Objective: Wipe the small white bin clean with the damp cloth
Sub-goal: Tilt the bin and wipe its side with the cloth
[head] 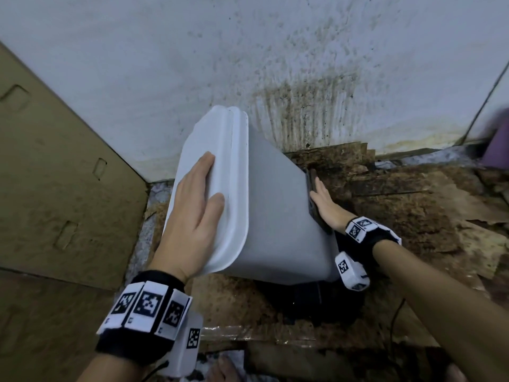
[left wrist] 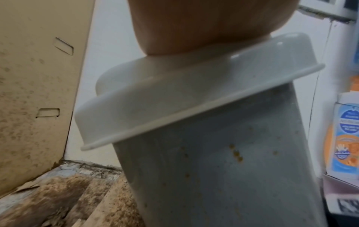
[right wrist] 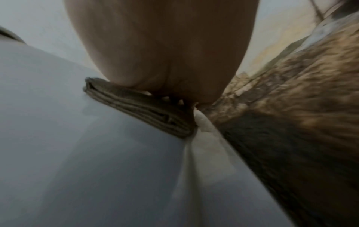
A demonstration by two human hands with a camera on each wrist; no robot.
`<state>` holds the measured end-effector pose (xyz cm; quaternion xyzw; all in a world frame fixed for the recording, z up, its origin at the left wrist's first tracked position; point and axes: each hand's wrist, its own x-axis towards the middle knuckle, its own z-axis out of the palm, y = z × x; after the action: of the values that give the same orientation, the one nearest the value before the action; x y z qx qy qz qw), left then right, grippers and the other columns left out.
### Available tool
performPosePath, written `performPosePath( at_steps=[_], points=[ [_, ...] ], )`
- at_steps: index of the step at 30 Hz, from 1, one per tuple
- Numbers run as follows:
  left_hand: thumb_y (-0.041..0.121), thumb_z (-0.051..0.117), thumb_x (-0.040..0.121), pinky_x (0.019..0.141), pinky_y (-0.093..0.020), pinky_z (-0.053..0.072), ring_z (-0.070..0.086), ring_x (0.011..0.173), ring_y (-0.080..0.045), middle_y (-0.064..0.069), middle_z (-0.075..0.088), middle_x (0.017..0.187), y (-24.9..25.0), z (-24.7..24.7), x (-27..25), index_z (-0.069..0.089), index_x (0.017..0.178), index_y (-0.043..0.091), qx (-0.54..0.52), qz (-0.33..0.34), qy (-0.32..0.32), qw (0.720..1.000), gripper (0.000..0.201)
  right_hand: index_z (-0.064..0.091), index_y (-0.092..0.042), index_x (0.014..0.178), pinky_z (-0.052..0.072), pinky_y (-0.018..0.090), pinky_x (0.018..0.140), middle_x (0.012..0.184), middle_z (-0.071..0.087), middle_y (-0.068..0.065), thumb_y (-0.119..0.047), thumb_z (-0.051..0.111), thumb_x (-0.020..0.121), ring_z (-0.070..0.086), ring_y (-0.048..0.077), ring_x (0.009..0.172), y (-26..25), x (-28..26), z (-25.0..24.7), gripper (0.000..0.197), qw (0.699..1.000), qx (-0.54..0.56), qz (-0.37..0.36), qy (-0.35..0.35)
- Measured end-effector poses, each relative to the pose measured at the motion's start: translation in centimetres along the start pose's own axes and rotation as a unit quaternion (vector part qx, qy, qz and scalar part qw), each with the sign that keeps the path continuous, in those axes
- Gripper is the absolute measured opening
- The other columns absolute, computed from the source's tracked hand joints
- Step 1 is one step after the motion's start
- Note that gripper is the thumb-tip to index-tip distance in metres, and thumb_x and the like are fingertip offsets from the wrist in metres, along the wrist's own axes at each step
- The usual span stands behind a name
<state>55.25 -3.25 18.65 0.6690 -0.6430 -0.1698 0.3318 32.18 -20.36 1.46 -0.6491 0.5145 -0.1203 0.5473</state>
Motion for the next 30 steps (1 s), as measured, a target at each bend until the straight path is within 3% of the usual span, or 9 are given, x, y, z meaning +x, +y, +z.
performPosePath(
  at_steps=[3, 8, 12, 15, 18, 21, 25, 27, 30],
  points=[
    [0.037, 0.035, 0.101, 0.120, -0.013, 0.012, 0.017, 0.149, 0.003, 0.015, 0.024, 0.164, 0.4, 0.2, 0.1, 0.022, 0.160, 0.025, -0.001, 0.006, -0.002, 1.000, 0.061, -0.013, -0.026, 0.158, -0.007, 0.038, 0.122, 0.166, -0.017, -0.005, -0.041, 0.018, 0.109, -0.018, 0.015, 0.152, 1.6, 0.0, 0.2, 0.060, 0.999, 0.020, 0.039, 0.008],
    [0.039, 0.035, 0.101, 0.119, -0.013, 0.012, 0.016, 0.149, 0.005, 0.018, 0.023, 0.164, 0.2, 0.1, 0.1, 0.022, 0.160, 0.027, 0.001, 0.003, -0.002, 1.000, 0.061, -0.012, -0.027, 0.158, -0.008, 0.042, 0.123, 0.166, -0.015, -0.004, -0.039, 0.016, 0.109, -0.017, 0.019, 0.153, 0.7, 0.2, 1.0, 0.057, 0.998, 0.033, 0.043, 0.041],
    [0.039, 0.034, 0.100, 0.118, -0.012, 0.011, 0.016, 0.148, 0.007, 0.020, 0.022, 0.163, -0.1, -0.1, 0.0, 0.022, 0.160, 0.029, -0.005, -0.007, 0.001, 1.000, 0.061, -0.005, -0.020, 0.159, -0.011, 0.047, 0.123, 0.166, -0.018, -0.002, -0.041, 0.012, 0.107, -0.021, 0.023, 0.152, -1.9, -0.4, 2.2, 0.059, 0.998, -0.020, 0.004, 0.057],
    [0.039, 0.033, 0.100, 0.115, -0.005, 0.009, 0.015, 0.148, 0.007, 0.019, 0.022, 0.164, 0.0, -0.2, 0.0, 0.021, 0.160, 0.029, -0.003, -0.010, 0.000, 1.000, 0.061, -0.010, -0.017, 0.159, -0.008, 0.049, 0.124, 0.164, -0.024, 0.000, -0.054, 0.002, 0.092, -0.023, 0.022, 0.151, -4.7, -0.5, 3.4, 0.078, 0.994, -0.060, -0.054, 0.069],
    [0.038, 0.033, 0.101, 0.116, -0.006, 0.009, 0.014, 0.149, 0.005, 0.016, 0.021, 0.165, 0.2, -0.1, 0.0, 0.021, 0.160, 0.027, -0.001, -0.010, -0.004, 1.000, 0.062, -0.013, -0.020, 0.158, -0.011, 0.045, 0.124, 0.165, -0.022, -0.003, -0.031, 0.006, 0.106, -0.021, 0.015, 0.151, -8.3, -3.3, 4.6, 0.057, 0.985, -0.074, -0.134, 0.079],
    [0.036, 0.032, 0.100, 0.113, -0.002, 0.007, 0.014, 0.149, 0.005, 0.015, 0.021, 0.165, 0.0, -0.3, 0.0, 0.020, 0.160, 0.026, 0.004, -0.020, -0.001, 1.000, 0.062, 0.012, -0.013, 0.158, -0.009, 0.046, 0.124, 0.166, -0.019, -0.006, -0.023, 0.010, 0.108, -0.019, 0.014, 0.152, -10.6, -6.9, 6.5, 0.051, 0.964, -0.133, -0.214, 0.088],
    [0.034, 0.031, 0.100, 0.111, 0.000, 0.006, 0.015, 0.148, 0.005, 0.014, 0.021, 0.165, -0.3, -0.5, -0.3, 0.019, 0.161, 0.024, 0.003, -0.026, 0.003, 1.000, 0.063, 0.013, -0.021, 0.157, -0.002, 0.034, 0.125, 0.160, -0.008, -0.017, -0.028, 0.015, 0.107, -0.016, -0.008, 0.146, -10.3, -9.9, 9.3, 0.050, 0.943, -0.066, -0.289, 0.154],
    [0.034, 0.031, 0.100, 0.111, 0.000, 0.006, 0.015, 0.149, 0.003, 0.012, 0.021, 0.165, -0.3, -0.5, -0.3, 0.019, 0.161, 0.023, 0.006, -0.018, 0.003, 1.000, 0.062, 0.011, -0.031, 0.157, -0.003, 0.025, 0.124, 0.163, -0.004, -0.020, -0.038, 0.015, 0.105, -0.013, -0.009, 0.148, -10.0, -11.6, 10.6, 0.053, 0.942, -0.026, -0.286, 0.176],
    [0.036, 0.031, 0.101, 0.111, -0.001, 0.006, 0.016, 0.150, 0.001, 0.011, 0.021, 0.165, -0.2, -0.4, -0.2, 0.019, 0.161, 0.023, 0.006, -0.013, 0.002, 1.000, 0.062, 0.015, -0.031, 0.159, 0.003, 0.021, 0.123, 0.164, 0.010, -0.022, -0.040, 0.024, 0.107, 0.001, -0.005, 0.150, -9.4, -13.4, 12.2, 0.054, 0.943, 0.034, -0.259, 0.208]
  ],
)
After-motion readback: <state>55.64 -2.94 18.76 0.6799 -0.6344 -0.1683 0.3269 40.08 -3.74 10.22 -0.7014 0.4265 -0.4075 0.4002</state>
